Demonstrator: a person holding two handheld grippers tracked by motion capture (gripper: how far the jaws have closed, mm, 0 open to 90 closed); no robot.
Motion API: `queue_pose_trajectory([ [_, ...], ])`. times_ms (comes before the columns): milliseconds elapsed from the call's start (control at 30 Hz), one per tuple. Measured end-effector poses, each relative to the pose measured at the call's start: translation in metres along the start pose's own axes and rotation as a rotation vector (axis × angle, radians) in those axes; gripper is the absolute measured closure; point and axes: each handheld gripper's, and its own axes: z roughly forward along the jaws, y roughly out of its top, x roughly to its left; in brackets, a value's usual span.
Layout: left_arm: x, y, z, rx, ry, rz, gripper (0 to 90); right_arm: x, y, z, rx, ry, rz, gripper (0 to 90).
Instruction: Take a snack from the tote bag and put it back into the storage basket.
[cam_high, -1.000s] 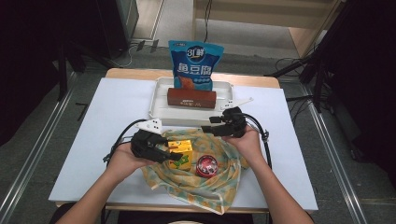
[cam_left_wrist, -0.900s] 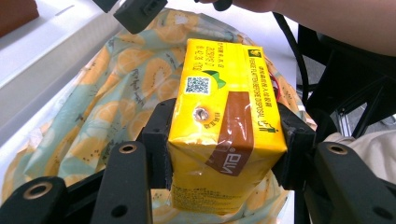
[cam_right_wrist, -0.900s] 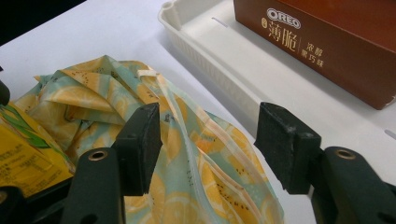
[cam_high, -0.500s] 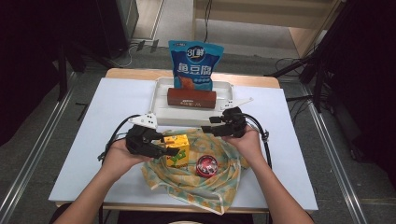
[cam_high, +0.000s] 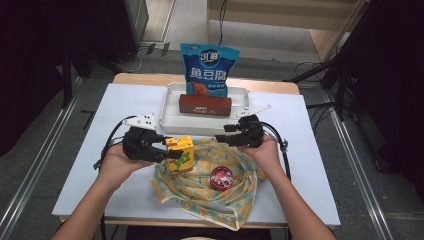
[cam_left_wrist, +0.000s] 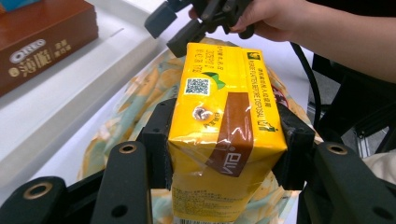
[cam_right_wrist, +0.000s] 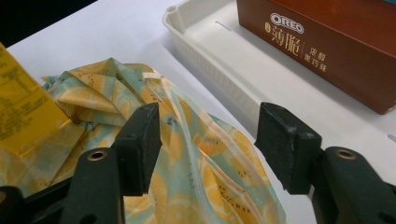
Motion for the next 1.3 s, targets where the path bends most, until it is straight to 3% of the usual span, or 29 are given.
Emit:
queue_pose_trajectory([
  [367,0.012,0.003,-0.017,-0.019,0.041,-0.027,50.5,0.004,0.001,-0.005,-0.007,-0.015,-0.007,41.1],
  [500,0.018,0.007,-0.022,-0.024,0.042,-0.036,50.6,0.007,0.003,-0.009,-0.032,-0.005,-0.014,41.0],
  [1033,0.037,0.022,-0.03,-0.024,0.054,-0.049,50.6,0.018,-0.002,-0.013,-0.012,-0.002,-0.04,40.2],
  [1300,0.043,0.029,-0.03,-0.015,0.049,-0.053,50.6,0.018,-0.002,-0.014,-0.012,0.002,-0.029,40.0],
])
